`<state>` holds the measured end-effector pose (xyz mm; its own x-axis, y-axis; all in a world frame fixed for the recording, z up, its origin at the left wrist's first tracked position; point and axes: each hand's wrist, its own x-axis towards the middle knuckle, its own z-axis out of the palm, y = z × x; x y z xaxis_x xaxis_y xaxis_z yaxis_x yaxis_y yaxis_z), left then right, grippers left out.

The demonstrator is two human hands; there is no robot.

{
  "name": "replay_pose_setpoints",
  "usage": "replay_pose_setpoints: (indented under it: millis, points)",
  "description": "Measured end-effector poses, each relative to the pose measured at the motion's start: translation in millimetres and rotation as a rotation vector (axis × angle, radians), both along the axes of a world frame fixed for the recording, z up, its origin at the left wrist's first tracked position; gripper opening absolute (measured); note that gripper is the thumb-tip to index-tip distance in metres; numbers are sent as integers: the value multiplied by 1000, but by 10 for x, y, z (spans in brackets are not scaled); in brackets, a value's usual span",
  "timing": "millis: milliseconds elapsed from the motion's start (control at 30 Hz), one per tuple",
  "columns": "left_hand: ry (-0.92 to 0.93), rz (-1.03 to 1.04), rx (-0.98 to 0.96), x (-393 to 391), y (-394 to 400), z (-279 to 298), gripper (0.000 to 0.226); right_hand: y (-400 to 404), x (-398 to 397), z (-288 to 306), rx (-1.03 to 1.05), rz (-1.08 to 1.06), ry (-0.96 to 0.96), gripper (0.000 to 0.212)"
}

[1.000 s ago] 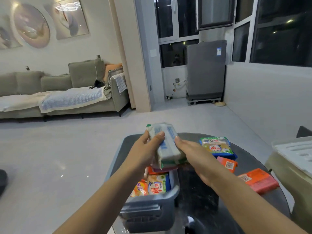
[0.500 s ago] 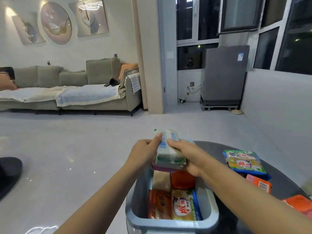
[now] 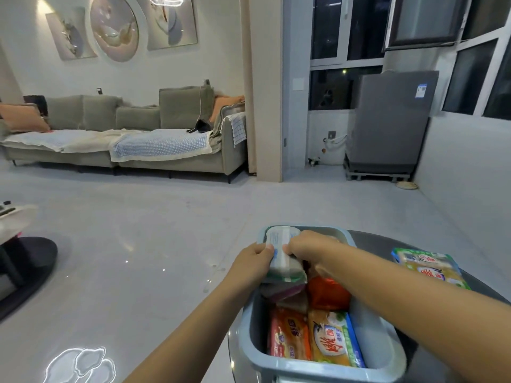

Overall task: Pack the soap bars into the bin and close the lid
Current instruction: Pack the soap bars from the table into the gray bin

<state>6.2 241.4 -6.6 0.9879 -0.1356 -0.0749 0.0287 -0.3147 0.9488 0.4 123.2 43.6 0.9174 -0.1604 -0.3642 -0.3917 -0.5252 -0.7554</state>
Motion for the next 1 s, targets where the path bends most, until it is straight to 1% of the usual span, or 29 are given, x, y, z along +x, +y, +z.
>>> replay_pose_setpoints:
  millis: [67, 133, 233, 300, 433, 567, 667, 867, 933, 1000]
  points:
    - [-16, -12, 40, 12, 0, -14, 30, -39, 30, -16, -21, 26, 32, 33]
    - [-30, -28, 41, 16, 5, -34, 30, -50, 27, -23, -77, 42, 53, 34]
    - [-58, -19, 58, 8, 14, -39, 37, -52, 26, -29, -314, 97, 2, 36]
    - [-85, -12, 35, -1, 25, -49, 45, -70, 20, -33, -374, 108, -51, 38]
    - [-94, 3, 32, 7, 44, -60, 62, -134, 7, -116, -300, 56, -112, 36]
    - [-50, 49, 74, 61, 22, -65, 60, -127, 11, -218, -159, 26, -105, 39]
    - [-56, 61, 99, 97, -1, -55, 58, -54, 52, -293, -186, 1, -129, 43]
    - [-89, 40, 213, 126, -13, 4, 63, 35, 23, -253, -295, -8, -92, 46]
    - [-80, 36, 230, 89, -14, 27, 63, 30, -15, -248, -268, -22, -96, 43]
    - [-73, 34, 228, 14, 1, 18, 64, -2, -78, -264, -186, -43, -134, 38]
